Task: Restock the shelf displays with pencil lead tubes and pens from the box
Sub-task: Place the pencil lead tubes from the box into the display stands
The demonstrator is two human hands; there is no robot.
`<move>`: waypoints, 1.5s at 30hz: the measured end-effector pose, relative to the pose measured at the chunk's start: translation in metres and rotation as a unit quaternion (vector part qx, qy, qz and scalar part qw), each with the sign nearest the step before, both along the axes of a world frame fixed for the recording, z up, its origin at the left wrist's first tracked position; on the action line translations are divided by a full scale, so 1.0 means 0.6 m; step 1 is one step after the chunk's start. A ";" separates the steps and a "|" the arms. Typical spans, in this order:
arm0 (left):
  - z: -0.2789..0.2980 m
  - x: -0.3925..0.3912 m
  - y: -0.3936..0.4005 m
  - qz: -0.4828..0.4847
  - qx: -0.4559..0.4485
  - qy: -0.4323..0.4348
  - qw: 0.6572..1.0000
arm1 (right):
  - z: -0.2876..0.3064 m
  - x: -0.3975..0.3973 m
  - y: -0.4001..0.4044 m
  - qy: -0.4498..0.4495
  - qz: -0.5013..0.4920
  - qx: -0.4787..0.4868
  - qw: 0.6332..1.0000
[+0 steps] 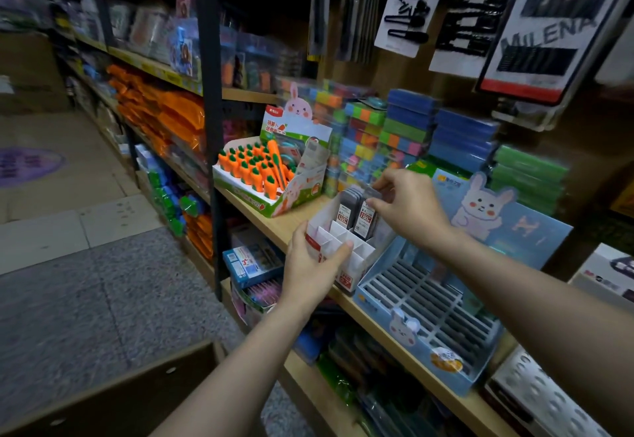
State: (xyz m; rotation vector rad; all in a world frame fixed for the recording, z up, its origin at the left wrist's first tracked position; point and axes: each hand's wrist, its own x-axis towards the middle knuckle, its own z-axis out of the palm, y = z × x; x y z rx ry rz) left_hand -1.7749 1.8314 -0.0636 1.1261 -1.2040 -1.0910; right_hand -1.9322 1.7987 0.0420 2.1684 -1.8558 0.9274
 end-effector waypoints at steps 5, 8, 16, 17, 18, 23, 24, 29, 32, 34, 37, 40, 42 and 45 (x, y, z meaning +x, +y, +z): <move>-0.005 0.002 -0.002 -0.006 0.003 0.009 1.000 | -0.016 0.005 0.006 0.089 -0.030 -0.002 0.996; -0.002 0.003 -0.002 -0.006 0.012 -0.001 1.000 | -0.023 0.010 0.014 0.129 -0.042 -0.010 0.991; 0.014 0.042 0.039 0.003 -0.032 -0.058 0.998 | -0.017 0.038 0.087 -0.068 0.043 -0.020 0.997; 0.008 0.056 0.050 0.002 -0.049 -0.062 0.997 | -0.020 0.053 0.102 -0.083 0.067 -0.018 0.994; -0.001 0.071 0.061 0.004 -0.062 -0.062 0.996 | -0.027 0.072 0.117 -0.088 0.088 -0.013 0.992; -0.081 0.190 0.140 0.062 -0.069 -0.106 0.990 | -0.091 0.185 0.178 -0.009 0.205 0.112 0.972; -0.105 0.218 0.159 0.074 -0.051 -0.117 0.989 | -0.109 0.210 0.187 0.033 0.227 0.160 0.960; -0.253 0.338 0.251 0.225 0.111 -0.118 0.961 | -0.238 0.324 0.224 0.103 0.258 0.325 0.904; -0.340 0.370 0.293 0.273 0.223 -0.075 0.933 | -0.340 0.373 0.242 0.051 0.229 0.401 0.885; -0.391 0.379 0.313 0.277 0.288 -0.065 0.915 | -0.406 0.395 0.253 0.022 0.202 0.439 0.875; -0.450 0.386 0.329 0.273 0.349 -0.058 0.895 | -0.493 0.413 0.261 0.003 0.187 0.482 0.856; -0.484 0.389 0.328 0.264 0.378 -0.066 0.885 | -0.563 0.419 0.254 0.005 0.168 0.514 0.841; -0.501 0.393 0.316 0.253 0.381 -0.088 0.885 | -0.601 0.422 0.245 -0.001 0.152 0.523 0.839; -0.520 0.404 0.291 0.250 0.382 -0.159 0.876 | -0.645 0.428 0.230 0.032 0.141 0.518 0.843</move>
